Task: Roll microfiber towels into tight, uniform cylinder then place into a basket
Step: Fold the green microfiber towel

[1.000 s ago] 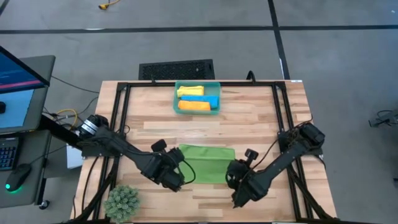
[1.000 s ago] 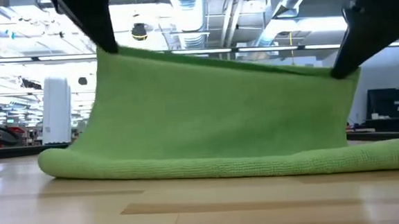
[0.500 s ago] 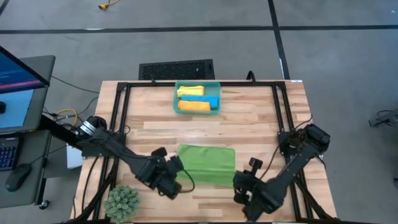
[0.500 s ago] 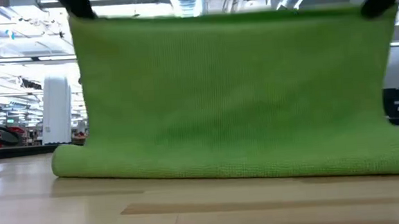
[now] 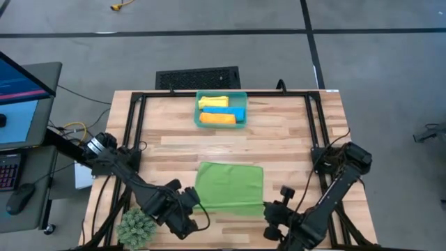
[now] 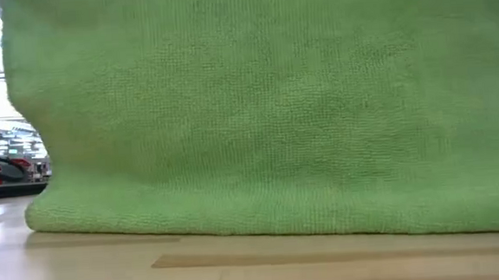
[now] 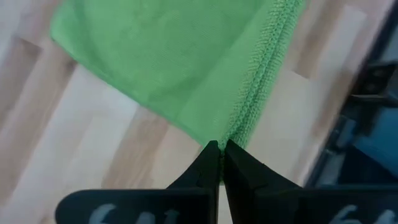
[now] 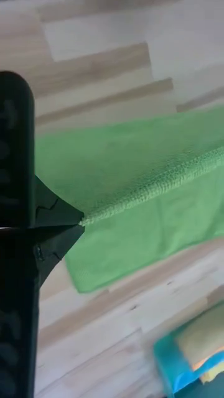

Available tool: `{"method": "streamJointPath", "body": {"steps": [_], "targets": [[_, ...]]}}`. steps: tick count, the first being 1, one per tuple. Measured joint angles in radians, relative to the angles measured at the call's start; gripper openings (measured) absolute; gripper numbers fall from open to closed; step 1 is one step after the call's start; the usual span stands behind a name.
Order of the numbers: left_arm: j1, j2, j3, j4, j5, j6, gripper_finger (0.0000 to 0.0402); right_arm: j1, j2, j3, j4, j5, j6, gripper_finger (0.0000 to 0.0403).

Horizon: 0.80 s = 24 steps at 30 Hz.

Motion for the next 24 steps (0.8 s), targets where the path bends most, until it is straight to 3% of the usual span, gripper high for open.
{"method": "streamJointPath", "body": {"steps": [9,24], "targets": [[0.094,0.0,-0.103,-0.03,-0.133,0.037,0.0,-0.087,0.0,-0.072,0.001,-0.026,0.004,0.0002],[0.201,0.0,-0.239,0.07,-0.217,0.1,0.0,-0.238,0.0,-0.255,0.138,-0.109,0.007,0.0002]]}}
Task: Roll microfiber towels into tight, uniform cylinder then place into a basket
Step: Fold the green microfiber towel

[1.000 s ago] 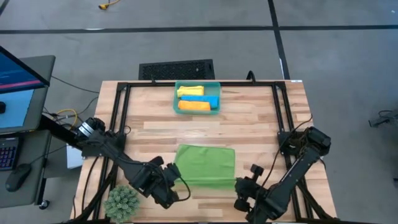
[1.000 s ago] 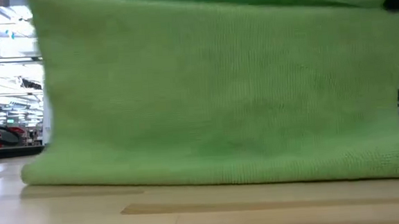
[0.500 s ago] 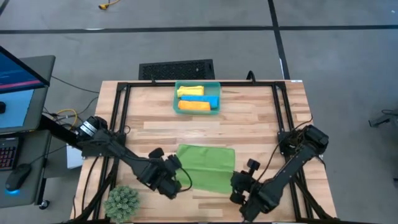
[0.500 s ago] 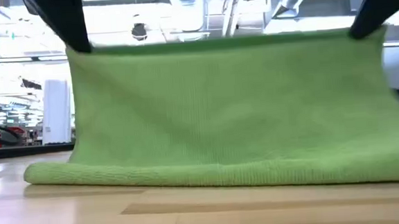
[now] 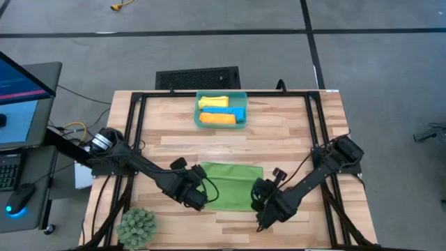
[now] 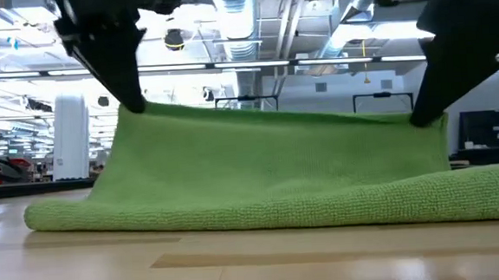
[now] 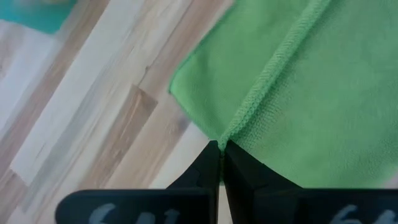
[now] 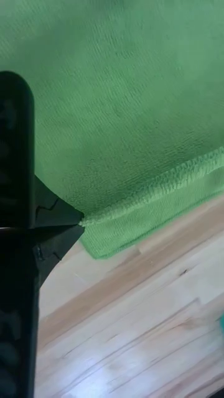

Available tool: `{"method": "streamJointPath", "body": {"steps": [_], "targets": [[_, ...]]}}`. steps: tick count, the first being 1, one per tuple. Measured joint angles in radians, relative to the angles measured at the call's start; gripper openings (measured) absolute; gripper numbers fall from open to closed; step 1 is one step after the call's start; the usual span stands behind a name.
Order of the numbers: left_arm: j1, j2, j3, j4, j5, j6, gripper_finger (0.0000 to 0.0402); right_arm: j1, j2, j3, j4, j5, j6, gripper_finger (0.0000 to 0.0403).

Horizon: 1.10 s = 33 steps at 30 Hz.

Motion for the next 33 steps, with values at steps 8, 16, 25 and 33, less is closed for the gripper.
{"method": "streamJointPath", "body": {"steps": [8,16,25,33], "targets": [[0.063,0.0,-0.047,0.046,-0.017,0.072,0.0,-0.046,0.0,-0.046,0.006,-0.002,0.026,0.0001],[0.102,0.0,-0.047,0.057,-0.012,0.08,0.0,-0.084,0.0,-0.047,0.02,-0.009,0.015,0.0003],[0.106,0.0,-0.047,0.064,-0.008,0.121,0.0,-0.085,0.0,-0.047,0.036,-0.025,0.023,0.0048],[0.105,0.0,-0.047,0.109,-0.023,0.177,0.0037,-0.088,0.0,-0.047,0.045,-0.025,0.05,0.0088]]}}
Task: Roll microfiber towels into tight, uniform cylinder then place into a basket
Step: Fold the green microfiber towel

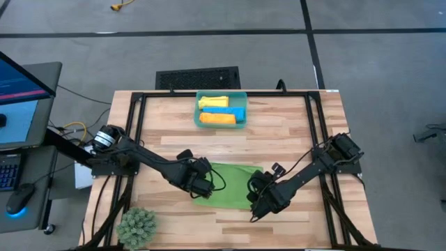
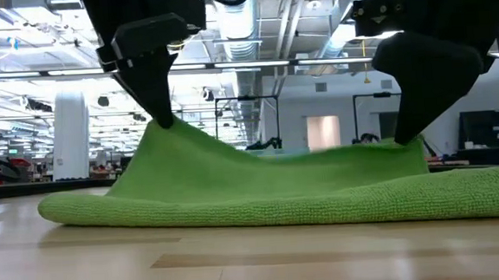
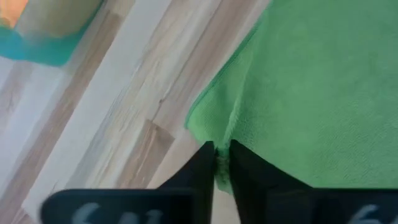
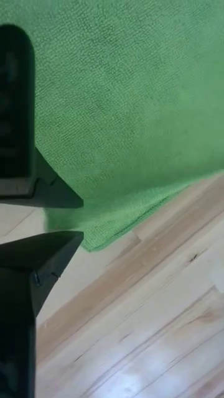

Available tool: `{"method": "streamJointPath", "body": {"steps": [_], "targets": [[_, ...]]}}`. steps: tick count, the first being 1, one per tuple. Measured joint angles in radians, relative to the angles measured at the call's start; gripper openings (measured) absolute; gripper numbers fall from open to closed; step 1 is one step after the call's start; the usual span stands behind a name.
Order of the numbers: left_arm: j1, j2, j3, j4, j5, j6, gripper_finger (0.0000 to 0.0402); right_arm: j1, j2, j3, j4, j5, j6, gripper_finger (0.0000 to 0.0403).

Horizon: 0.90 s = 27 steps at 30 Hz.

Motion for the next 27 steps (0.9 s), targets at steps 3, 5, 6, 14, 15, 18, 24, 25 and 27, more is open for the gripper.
{"method": "streamJointPath", "body": {"steps": [3,5,6,14,15,18,24,25,27], "targets": [[0.0,0.0,0.0,0.029,-0.001,0.033,0.0072,-0.001,0.0,0.0,0.005,0.001,0.0,0.0101],[0.0,0.0,0.0,0.034,-0.001,0.039,0.0095,-0.002,0.0,0.0,0.004,0.001,0.0,0.0109],[0.001,0.0,0.0,0.032,-0.001,0.048,0.0106,-0.002,0.0,0.0,0.004,0.001,-0.001,0.0113],[0.01,-0.005,0.001,0.023,0.019,0.156,0.0154,0.0,0.0,0.0,-0.049,0.009,-0.008,0.0127],[0.008,-0.011,0.001,0.021,0.02,0.16,0.0155,0.001,0.0,0.002,-0.061,0.009,-0.008,0.0127],[-0.006,-0.048,0.001,0.021,0.022,0.155,0.0154,0.013,0.0,0.022,-0.122,0.009,-0.008,0.0124],[-0.091,-0.1,0.002,0.034,-0.001,0.117,0.0151,0.079,0.0,0.086,-0.212,0.008,-0.008,0.0117],[-0.111,-0.101,0.002,0.036,-0.008,0.108,0.0151,0.096,0.0,0.093,-0.213,0.01,-0.009,0.0116],[-0.157,-0.1,0.002,0.038,-0.026,0.081,0.0151,0.133,0.0,0.097,-0.204,0.015,-0.017,0.0117]]}}
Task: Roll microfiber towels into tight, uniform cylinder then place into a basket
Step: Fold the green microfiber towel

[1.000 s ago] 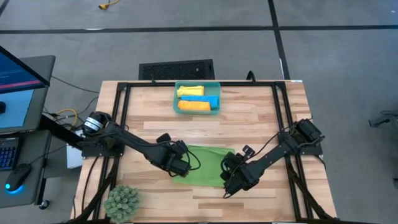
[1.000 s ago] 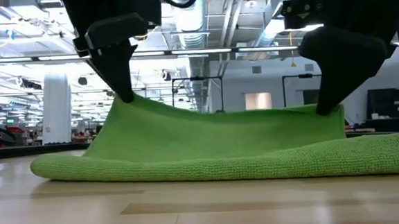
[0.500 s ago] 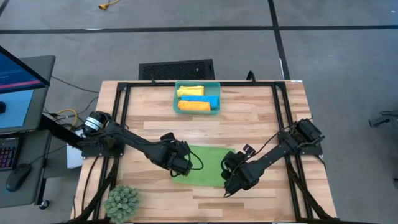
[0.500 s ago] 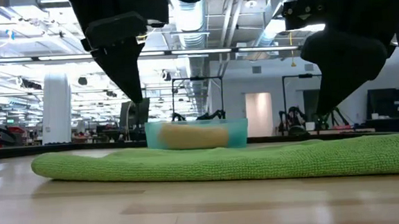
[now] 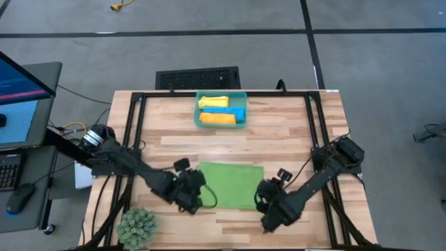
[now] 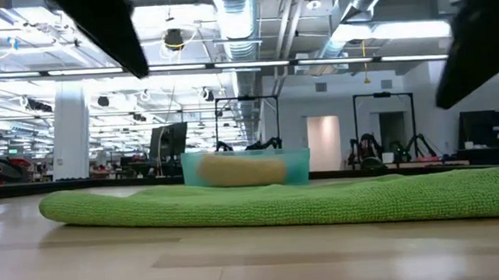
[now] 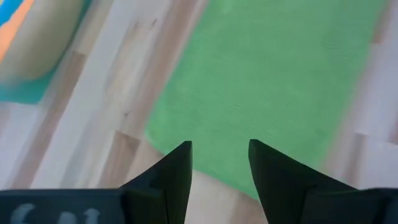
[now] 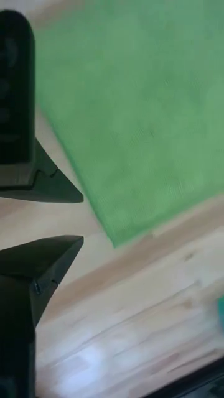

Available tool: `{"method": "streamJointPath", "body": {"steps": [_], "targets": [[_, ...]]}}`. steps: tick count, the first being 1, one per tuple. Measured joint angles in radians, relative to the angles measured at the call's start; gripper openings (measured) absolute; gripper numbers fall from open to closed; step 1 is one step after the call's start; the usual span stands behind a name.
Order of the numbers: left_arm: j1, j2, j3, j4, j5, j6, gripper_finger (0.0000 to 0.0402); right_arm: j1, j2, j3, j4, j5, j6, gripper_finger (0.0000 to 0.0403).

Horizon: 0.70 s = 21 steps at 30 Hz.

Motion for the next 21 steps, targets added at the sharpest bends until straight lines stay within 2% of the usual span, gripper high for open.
{"method": "streamJointPath", "body": {"steps": [5,7,10,17,21], "targets": [[-0.118,0.033,-0.005,0.05,-0.105,-0.048,0.0151,0.093,0.0,0.0,0.055,0.052,-0.009,0.0118],[-0.157,0.051,-0.019,0.117,-0.156,-0.051,0.0151,0.122,0.0,0.0,0.095,0.096,-0.021,0.0118],[-0.188,0.081,-0.048,0.213,-0.177,-0.037,0.0151,0.141,0.0,0.0,0.148,0.164,-0.096,0.0118],[-0.177,0.159,-0.064,0.317,-0.226,-0.021,0.0151,0.099,0.0,0.0,0.22,0.2,-0.19,0.0118],[-0.136,0.186,-0.064,0.329,-0.162,-0.005,0.0151,0.058,0.0,-0.001,0.216,0.2,-0.201,0.0118]]}}
